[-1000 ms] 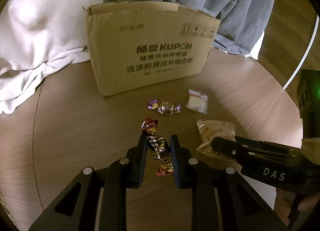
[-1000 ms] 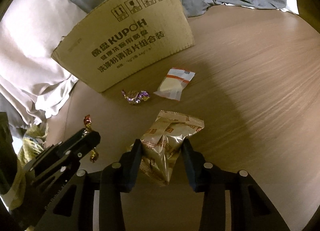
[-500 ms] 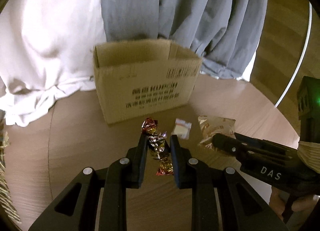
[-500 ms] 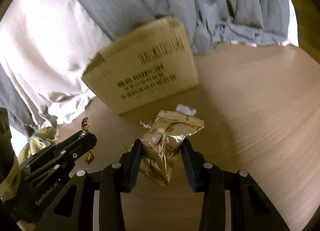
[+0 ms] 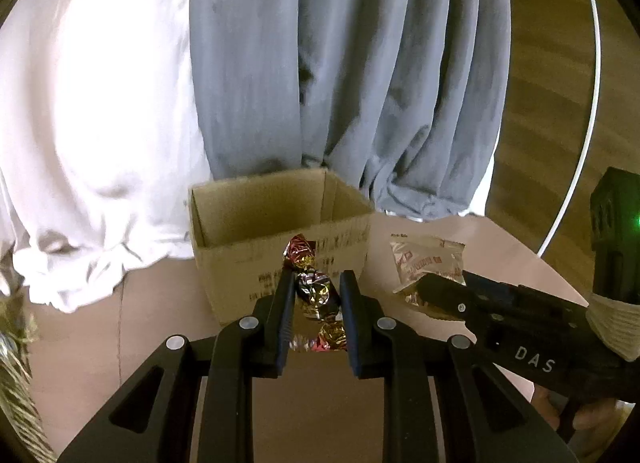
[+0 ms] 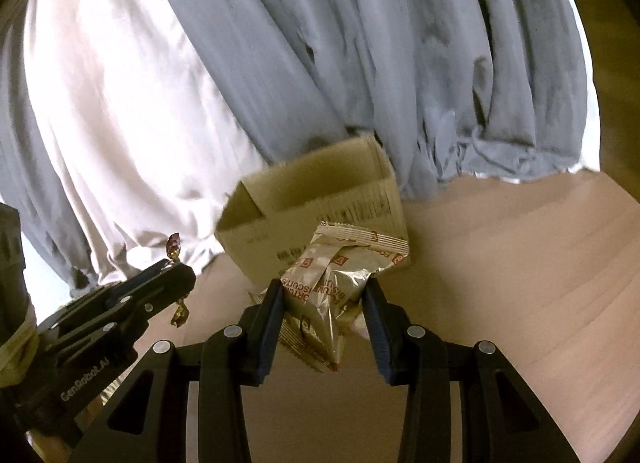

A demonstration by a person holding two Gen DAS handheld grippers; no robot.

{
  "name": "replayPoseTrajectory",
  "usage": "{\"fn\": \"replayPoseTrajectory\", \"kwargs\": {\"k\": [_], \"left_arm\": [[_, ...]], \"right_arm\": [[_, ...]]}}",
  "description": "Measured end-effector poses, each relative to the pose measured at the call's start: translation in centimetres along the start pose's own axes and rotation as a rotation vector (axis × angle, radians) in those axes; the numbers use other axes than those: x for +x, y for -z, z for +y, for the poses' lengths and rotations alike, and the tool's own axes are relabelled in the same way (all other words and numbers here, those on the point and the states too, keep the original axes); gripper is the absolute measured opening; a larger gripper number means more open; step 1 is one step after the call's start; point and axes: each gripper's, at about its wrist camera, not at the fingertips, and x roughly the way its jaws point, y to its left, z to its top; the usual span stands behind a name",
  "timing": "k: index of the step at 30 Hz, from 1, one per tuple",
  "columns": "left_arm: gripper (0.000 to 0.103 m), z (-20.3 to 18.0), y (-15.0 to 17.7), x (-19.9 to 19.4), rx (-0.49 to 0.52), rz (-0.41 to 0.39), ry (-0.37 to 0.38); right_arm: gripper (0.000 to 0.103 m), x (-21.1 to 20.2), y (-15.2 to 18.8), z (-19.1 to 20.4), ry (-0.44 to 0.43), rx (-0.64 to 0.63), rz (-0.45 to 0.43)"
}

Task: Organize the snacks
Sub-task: 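Carry both items over the cardboard box and open both tools to drop them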

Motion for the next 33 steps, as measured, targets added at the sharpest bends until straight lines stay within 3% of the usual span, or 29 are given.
{"fn": "replayPoseTrajectory", "kwargs": {"k": [14,23,33], "left_arm": [[0.023,-0.2,-4.3,-0.2,0.037,-0.109,-0.018],[0.023,1.6,-6.5,1.7,0.017,-0.105,-0.028],[0.023,3.8,-8.5,4.5,-0.005,-0.079,-0.031]], "right_arm": [[0.041,-1.0,-4.3,1.0,-0.037,-0.053,-0.119],[0.041,0.7,-7.3,2.1,-0.045,-0.121,-0.150],[0.041,4.4,-9.8,2.4,-0.073,-0.143,-0.114]]}}
